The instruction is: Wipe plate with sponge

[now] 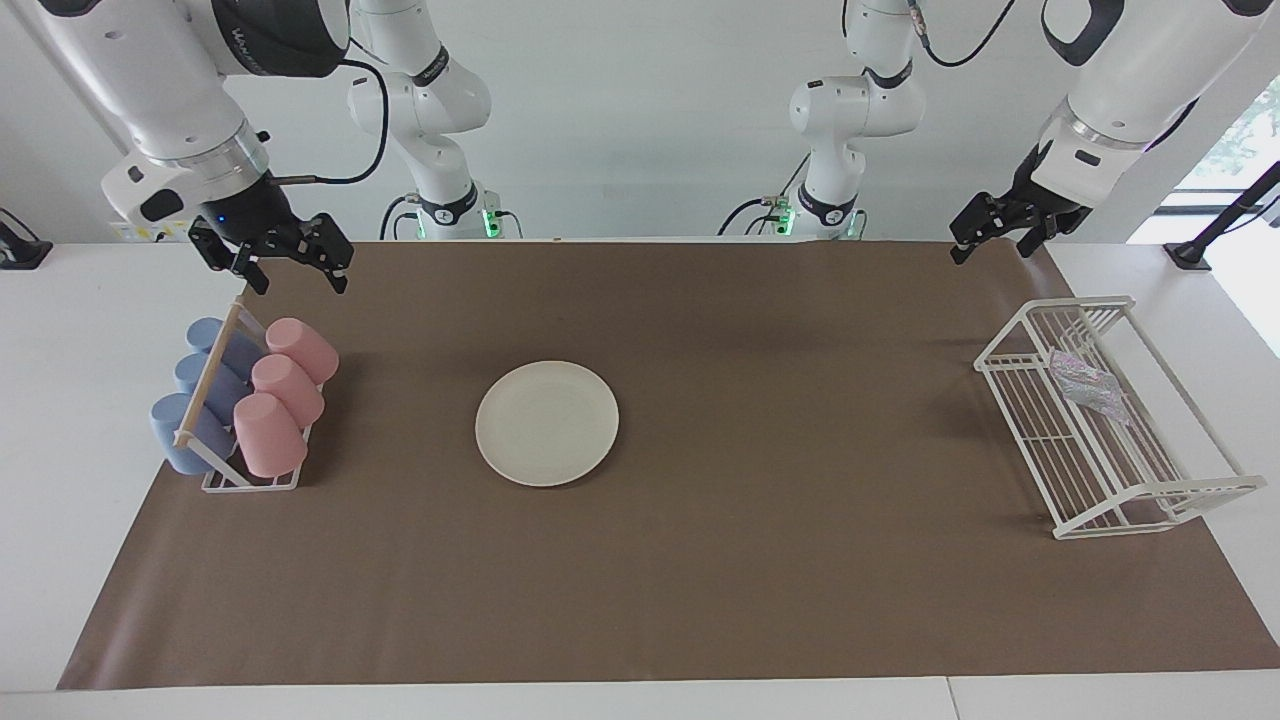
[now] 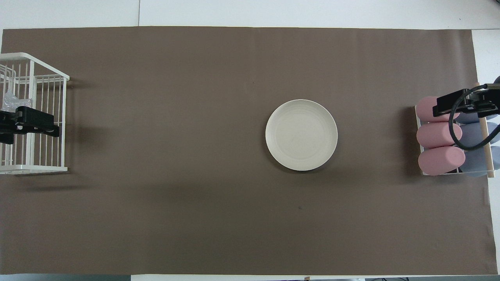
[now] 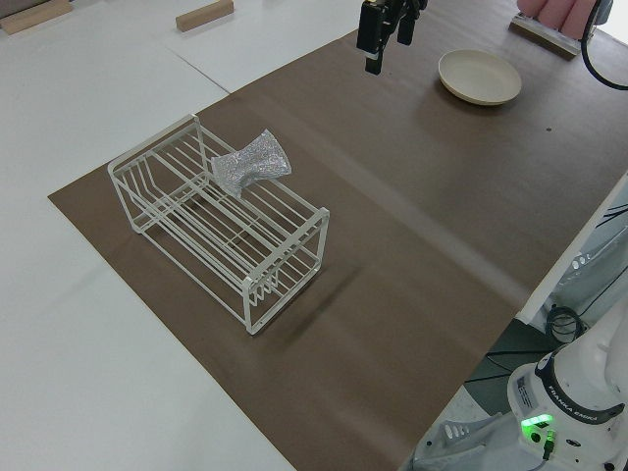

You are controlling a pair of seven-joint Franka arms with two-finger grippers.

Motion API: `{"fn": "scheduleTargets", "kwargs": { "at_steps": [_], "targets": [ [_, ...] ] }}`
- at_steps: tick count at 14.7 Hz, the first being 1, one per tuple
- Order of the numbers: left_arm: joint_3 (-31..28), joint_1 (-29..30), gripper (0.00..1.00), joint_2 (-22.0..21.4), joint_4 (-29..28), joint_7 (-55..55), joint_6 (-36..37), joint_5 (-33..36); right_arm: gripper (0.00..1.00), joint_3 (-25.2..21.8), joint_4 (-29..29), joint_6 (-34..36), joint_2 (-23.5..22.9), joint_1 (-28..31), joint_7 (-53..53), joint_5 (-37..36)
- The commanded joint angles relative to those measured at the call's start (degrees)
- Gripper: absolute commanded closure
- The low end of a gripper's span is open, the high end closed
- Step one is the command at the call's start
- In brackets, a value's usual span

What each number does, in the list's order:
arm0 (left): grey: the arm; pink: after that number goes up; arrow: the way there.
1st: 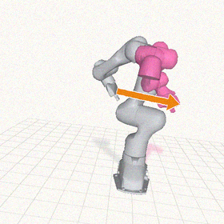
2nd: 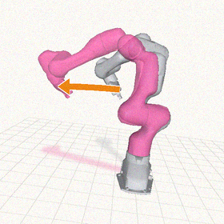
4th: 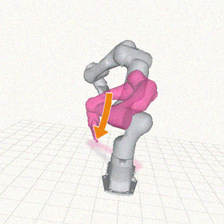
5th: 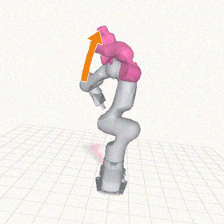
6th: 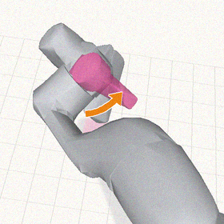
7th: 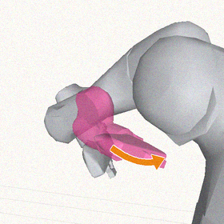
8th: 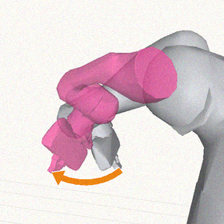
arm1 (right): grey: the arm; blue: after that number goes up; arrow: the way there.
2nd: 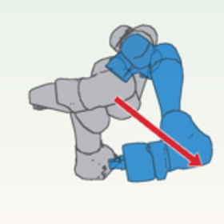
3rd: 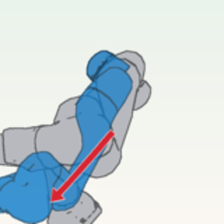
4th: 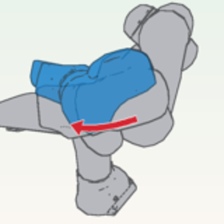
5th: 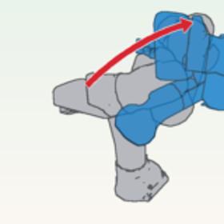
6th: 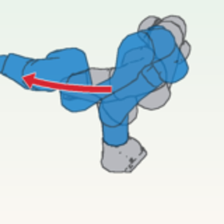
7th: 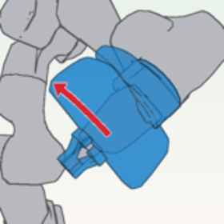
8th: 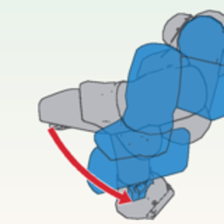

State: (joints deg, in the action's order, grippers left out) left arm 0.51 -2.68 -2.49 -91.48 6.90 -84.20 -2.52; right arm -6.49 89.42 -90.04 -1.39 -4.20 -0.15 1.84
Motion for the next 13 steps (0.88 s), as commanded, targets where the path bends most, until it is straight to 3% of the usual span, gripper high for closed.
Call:
{"fn": "scheduleTargets", "kwargs": {
  "at_steps": [1, 4, 8, 11, 13],
  "targets": [
    [-0.2, -0.1, 0.0, -0.4, 0.0, -0.4, -1.0, 1.0, 0.0, 0.4, -0.5, 0.7, -0.1, 0.2, 1.6, 0.1],
    [-0.1, -0.7, 0.0, -0.4, -0.7, 2.3, -2.3, 4.7, 0.0, 0.5, -0.1, 0.4, 0.0, 0.2, 4.7, 0.1],
    [0.4, -5.5, 0.0, 0.6, -4.7, 4.4, -5.5, 20.7, 0.0, 0.6, 1.1, -1.7, 0.4, -2.5, 19.2, -0.2],
    [0.4, -6.2, 0.0, 1.3, -10.9, 7.9, -12.3, 31.0, 0.0, 0.7, 2.5, -3.0, 1.1, -5.4, 33.2, 0.0],
    [0.3, -7.3, 0.0, 4.7, -12.5, 14.1, -15.6, 38.2, 0.0, 0.7, 2.6, -4.1, 1.0, -7.6, 44.2, 0.1]
  ]
}}
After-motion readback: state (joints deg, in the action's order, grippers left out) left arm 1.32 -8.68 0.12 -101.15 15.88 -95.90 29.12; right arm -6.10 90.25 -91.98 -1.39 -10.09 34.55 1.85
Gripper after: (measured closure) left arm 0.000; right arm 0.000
